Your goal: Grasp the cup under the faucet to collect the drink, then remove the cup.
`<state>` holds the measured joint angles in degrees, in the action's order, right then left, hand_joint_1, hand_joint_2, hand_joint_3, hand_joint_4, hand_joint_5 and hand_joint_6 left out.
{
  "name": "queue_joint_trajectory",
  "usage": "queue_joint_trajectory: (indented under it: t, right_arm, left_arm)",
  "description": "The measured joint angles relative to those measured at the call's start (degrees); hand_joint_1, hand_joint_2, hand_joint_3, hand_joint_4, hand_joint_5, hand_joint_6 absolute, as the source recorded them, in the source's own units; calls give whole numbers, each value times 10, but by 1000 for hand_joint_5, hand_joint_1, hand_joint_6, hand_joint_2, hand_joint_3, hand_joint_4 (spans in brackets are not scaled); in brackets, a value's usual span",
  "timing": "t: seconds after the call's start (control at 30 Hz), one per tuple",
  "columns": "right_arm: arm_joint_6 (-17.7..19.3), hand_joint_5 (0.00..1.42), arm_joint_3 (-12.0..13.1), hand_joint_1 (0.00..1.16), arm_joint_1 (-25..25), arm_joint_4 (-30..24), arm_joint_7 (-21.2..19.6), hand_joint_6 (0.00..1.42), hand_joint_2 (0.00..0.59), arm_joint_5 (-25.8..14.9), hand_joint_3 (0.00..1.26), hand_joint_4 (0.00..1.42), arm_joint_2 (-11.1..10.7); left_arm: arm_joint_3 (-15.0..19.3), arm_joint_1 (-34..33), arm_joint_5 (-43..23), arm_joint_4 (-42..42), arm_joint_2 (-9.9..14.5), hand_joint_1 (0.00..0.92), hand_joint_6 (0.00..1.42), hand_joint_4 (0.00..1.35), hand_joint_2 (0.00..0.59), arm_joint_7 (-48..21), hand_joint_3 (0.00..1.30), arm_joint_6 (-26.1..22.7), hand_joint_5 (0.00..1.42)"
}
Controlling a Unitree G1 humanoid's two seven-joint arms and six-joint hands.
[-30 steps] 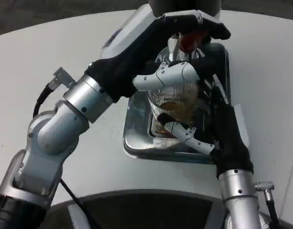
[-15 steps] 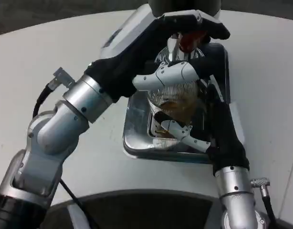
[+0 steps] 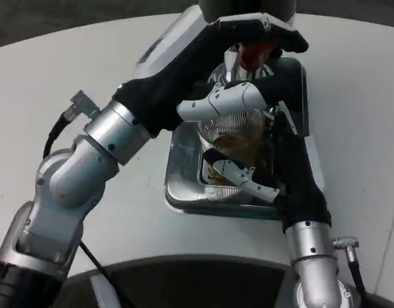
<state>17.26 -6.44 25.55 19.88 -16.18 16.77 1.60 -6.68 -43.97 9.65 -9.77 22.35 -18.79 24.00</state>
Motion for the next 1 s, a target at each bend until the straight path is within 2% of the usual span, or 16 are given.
queue_joint_trajectory:
  t: [0.33,0.6,1.0]
  right_arm:
    - [0,476,-8,909,0,0,-5,409,151,8,198,411,0]
    - [0,535,-9,952,0,-1,-10,466,146,14,245,455,1]
    - [0,607,-8,980,0,-2,-16,544,158,23,334,514,-1]
  left_arm:
    - [10,11,-48,10,-9,0,317,366,51,-10,449,-37,419]
    - [21,26,-111,29,-26,0,273,199,52,-23,380,-99,308]
    - [37,50,-161,70,-35,0,234,95,51,-42,344,-157,230]
